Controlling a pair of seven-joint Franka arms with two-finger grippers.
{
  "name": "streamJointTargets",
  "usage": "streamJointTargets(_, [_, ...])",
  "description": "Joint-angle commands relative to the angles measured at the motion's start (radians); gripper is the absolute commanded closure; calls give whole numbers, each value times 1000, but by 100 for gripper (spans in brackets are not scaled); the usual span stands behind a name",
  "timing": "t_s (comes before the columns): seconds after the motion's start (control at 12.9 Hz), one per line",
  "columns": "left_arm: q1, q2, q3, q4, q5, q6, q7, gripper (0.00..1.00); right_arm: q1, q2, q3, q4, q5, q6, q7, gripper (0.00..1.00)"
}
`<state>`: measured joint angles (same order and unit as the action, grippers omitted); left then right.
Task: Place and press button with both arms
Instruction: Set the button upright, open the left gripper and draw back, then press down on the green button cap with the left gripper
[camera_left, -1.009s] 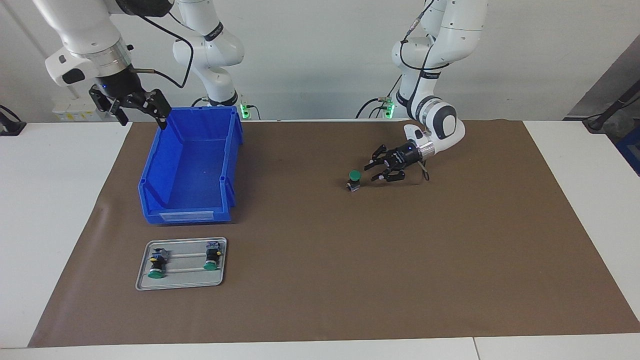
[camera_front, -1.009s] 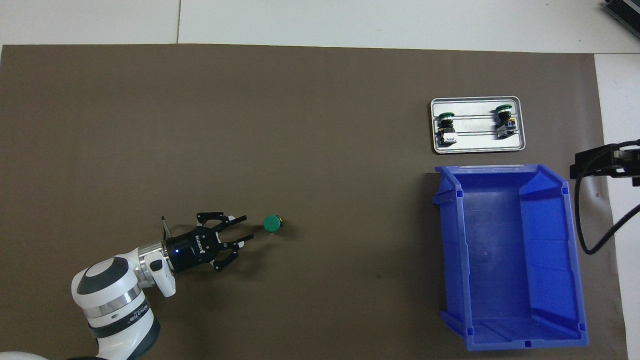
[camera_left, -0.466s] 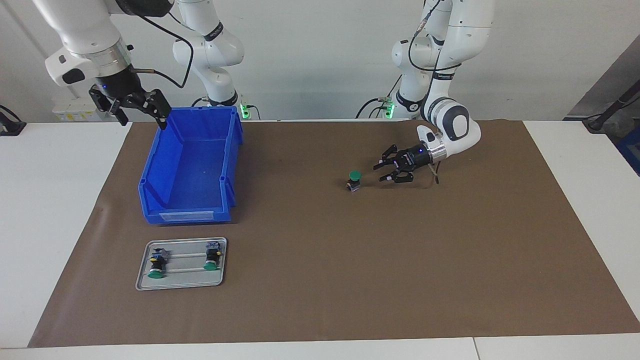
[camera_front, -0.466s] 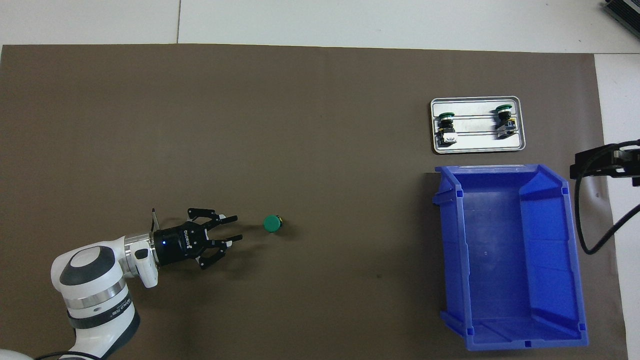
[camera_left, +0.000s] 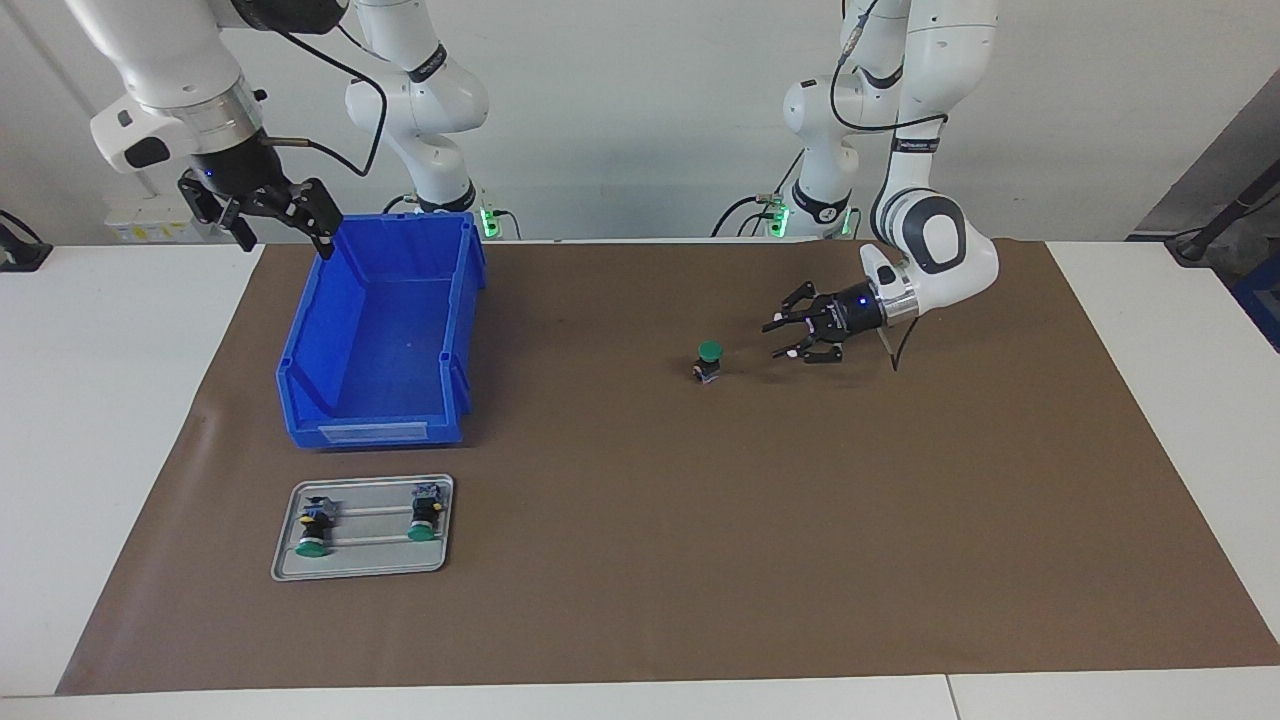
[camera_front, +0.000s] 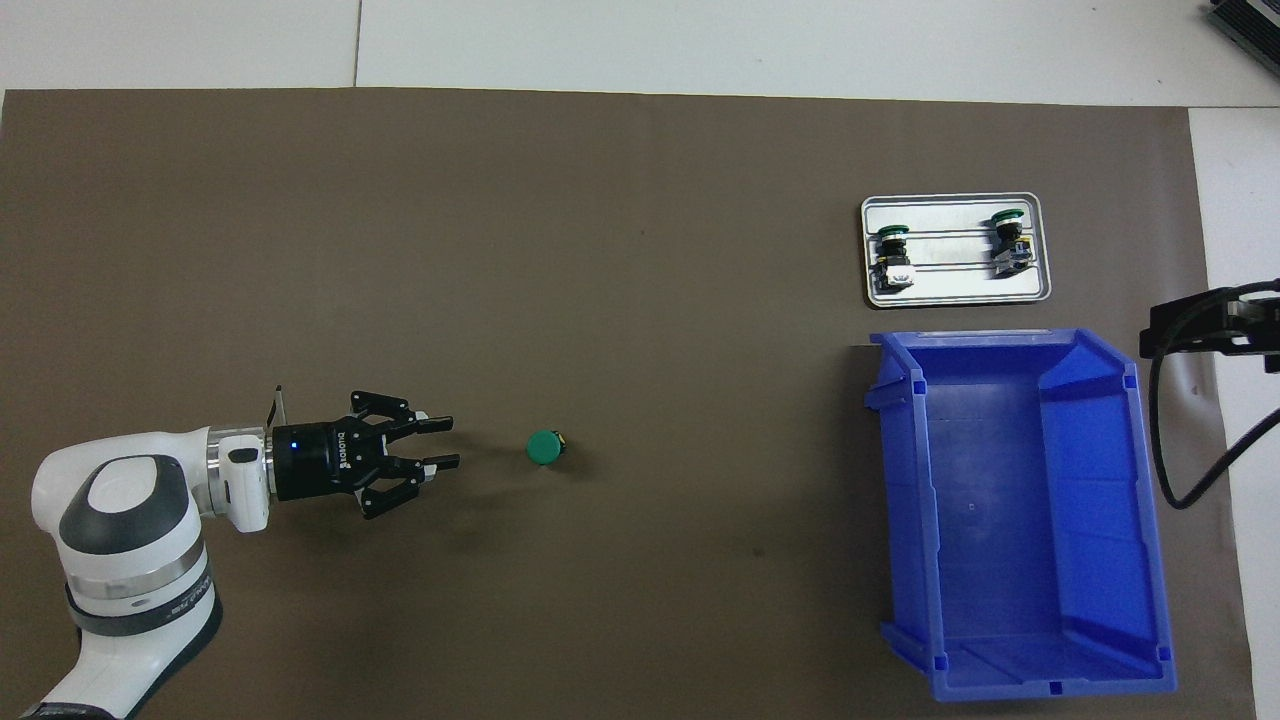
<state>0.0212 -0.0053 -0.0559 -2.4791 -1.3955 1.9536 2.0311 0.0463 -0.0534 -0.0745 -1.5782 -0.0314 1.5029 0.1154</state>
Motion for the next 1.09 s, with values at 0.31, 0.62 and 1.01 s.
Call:
streamJointTargets(0.31, [-65,-88,-4,182,404,5,-633,54,1,-5,-4,-9,-5,10,-14,0])
streamJointTargets(0.62, [-124,-24,-62,357,721,27,-1022,53,1,-6,-4,-9,-5,10,-14,0])
streamJointTargets(1.01, [-132,13,-237,393,1048,201,-1443,54,1,-5,-4,-9,-5,10,-14,0])
